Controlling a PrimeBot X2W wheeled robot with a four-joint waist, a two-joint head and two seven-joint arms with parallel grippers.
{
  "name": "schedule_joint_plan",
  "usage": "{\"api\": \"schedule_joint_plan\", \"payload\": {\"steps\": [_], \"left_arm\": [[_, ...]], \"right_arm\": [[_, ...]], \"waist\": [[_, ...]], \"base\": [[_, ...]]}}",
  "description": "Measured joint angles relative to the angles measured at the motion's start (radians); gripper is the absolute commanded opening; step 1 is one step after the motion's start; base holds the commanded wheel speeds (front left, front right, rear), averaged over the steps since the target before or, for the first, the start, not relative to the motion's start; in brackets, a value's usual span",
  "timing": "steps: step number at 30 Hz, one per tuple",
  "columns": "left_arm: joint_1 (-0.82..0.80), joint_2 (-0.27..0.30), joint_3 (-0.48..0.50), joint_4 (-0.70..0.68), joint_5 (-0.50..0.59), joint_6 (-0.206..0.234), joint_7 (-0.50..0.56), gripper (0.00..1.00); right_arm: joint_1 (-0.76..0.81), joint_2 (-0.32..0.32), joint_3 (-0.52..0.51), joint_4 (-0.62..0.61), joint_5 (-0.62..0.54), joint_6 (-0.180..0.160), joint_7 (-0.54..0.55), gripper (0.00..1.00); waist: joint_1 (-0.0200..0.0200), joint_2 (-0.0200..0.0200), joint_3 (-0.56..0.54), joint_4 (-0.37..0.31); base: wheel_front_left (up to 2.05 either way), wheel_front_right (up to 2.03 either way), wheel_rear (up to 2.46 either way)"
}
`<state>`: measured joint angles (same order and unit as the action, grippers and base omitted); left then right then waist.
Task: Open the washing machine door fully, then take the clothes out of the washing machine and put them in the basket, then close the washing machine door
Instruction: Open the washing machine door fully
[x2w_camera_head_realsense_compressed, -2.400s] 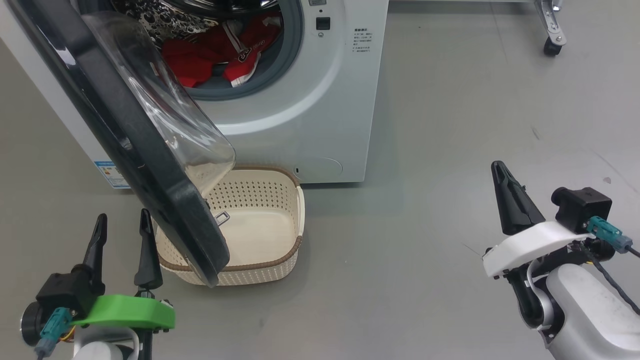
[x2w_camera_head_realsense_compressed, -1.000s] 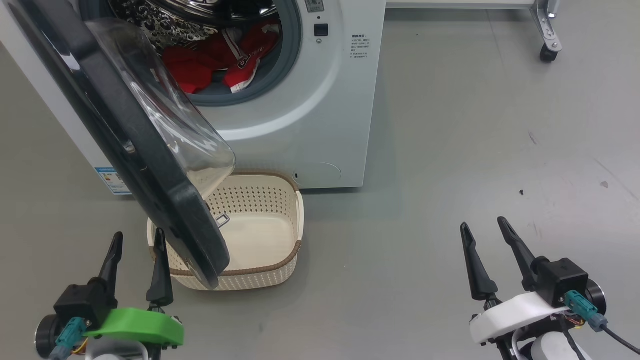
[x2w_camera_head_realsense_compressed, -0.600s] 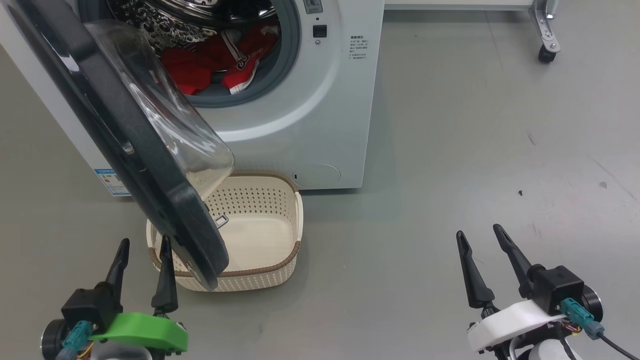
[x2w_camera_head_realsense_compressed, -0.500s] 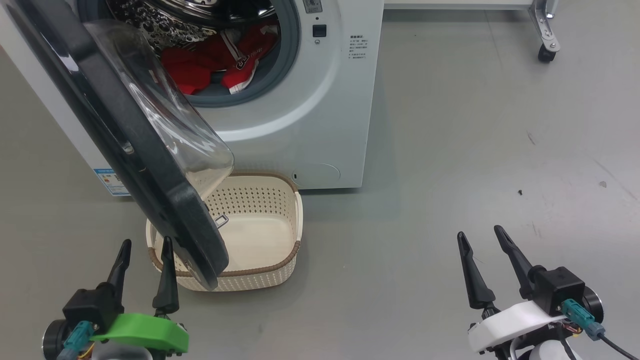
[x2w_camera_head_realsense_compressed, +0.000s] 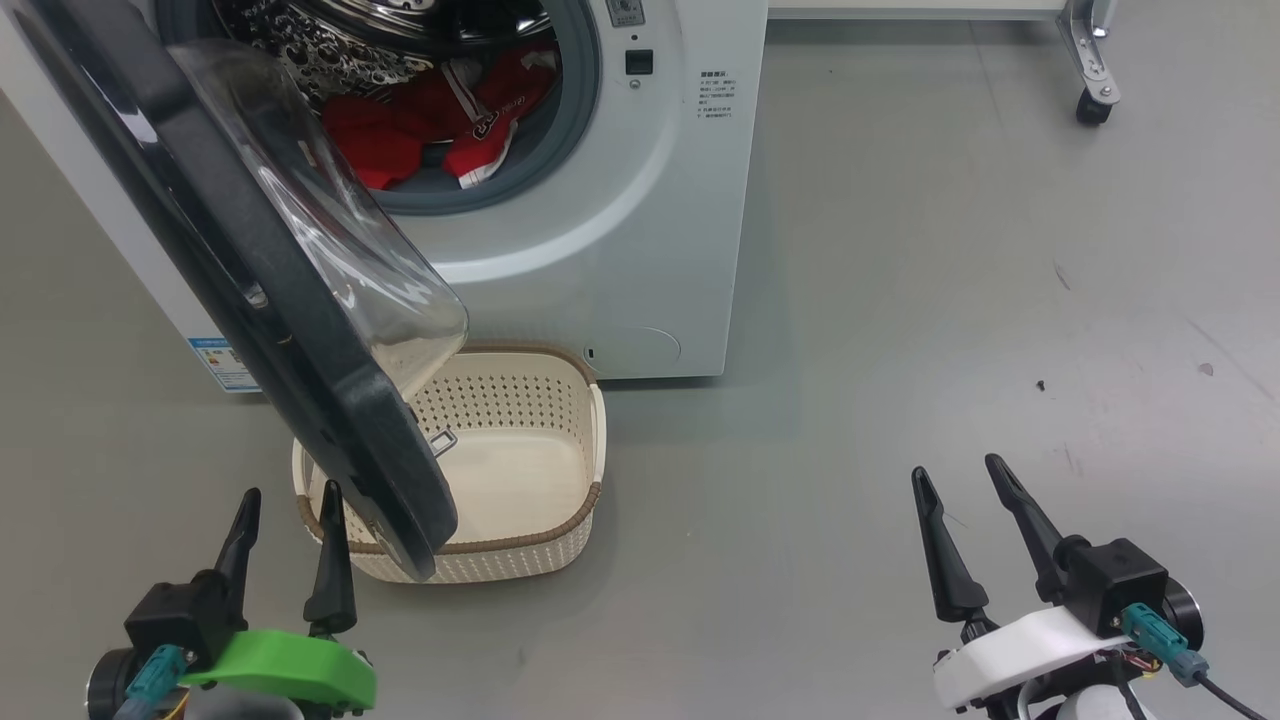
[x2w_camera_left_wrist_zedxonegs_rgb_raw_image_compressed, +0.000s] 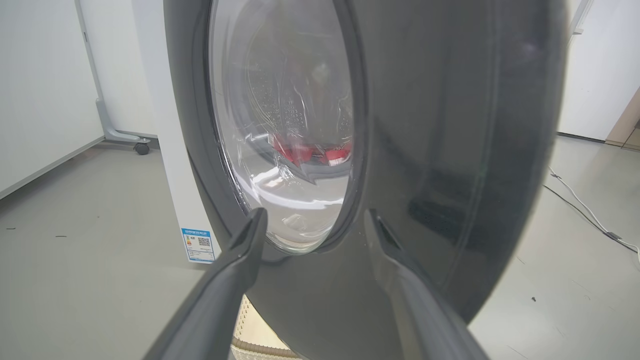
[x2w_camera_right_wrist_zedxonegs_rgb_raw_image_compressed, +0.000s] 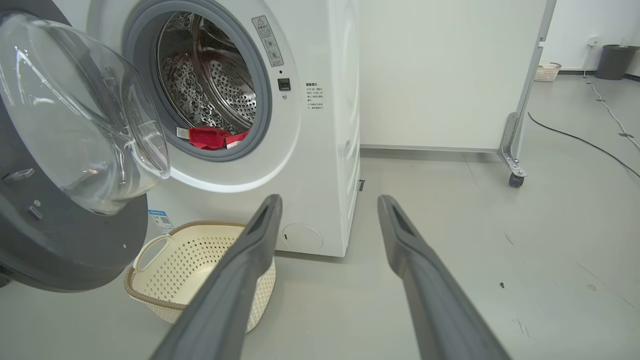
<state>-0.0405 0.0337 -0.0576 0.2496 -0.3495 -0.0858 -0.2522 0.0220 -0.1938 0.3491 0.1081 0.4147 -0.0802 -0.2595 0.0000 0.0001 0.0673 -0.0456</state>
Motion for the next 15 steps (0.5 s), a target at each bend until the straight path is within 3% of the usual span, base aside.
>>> {"api": "schedule_joint_plan", "payload": {"steps": [15], "left_arm": [[0.000,0.000,0.000,0.006,-0.002,-0.003,0.000,1.00]], "right_arm": [[0.008,0.015,-0.023,0.004,-0.031,0.018,0.000,1.00]], "waist": [[0.0000,0.0000,-0.002,0.000]], "base": [[0.00,0.00,0.00]]}}
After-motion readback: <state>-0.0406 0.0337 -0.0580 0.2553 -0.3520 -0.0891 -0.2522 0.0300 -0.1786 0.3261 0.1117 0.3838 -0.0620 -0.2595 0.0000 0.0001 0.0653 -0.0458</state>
